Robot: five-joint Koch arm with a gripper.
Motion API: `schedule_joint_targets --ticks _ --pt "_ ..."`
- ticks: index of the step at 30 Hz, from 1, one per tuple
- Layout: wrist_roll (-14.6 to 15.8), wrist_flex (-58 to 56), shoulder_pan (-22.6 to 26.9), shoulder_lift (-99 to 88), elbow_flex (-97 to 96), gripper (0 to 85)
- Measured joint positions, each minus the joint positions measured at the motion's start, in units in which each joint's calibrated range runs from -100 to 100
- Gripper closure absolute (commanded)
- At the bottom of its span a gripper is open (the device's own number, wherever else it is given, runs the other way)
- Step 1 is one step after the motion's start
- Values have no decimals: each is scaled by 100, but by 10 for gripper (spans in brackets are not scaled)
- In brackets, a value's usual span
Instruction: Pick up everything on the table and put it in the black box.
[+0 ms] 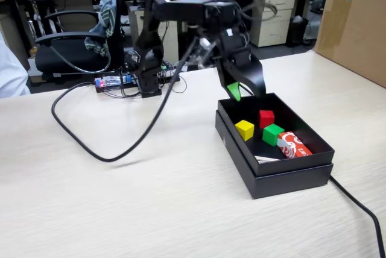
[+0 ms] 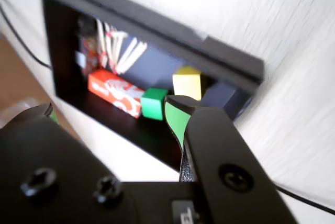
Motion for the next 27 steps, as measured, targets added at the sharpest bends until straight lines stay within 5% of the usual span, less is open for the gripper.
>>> schedule_joint_targets --ticks 9,27 --pt "-317 534 -1011 -3754 -3122 363" --pt "-440 4375 -1309 -7094 -9119 352"
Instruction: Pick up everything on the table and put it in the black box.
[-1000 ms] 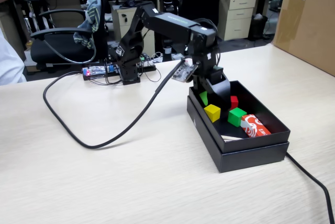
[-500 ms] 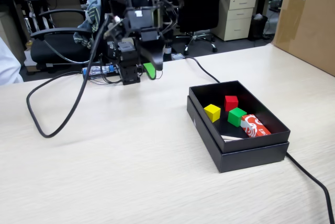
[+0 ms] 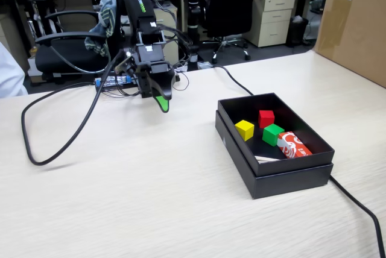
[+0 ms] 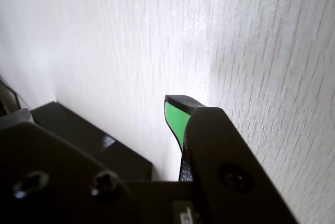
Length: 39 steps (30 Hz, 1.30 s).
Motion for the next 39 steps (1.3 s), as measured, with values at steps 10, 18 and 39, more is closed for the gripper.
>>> schedule_joint_targets --ticks 10,18,39 --pt "-29 1913 -200 -272 -1862 352" --pt "-73 3027 -269 -427 -2866 359" --pt "-88 3027 -361 -324 -2875 363"
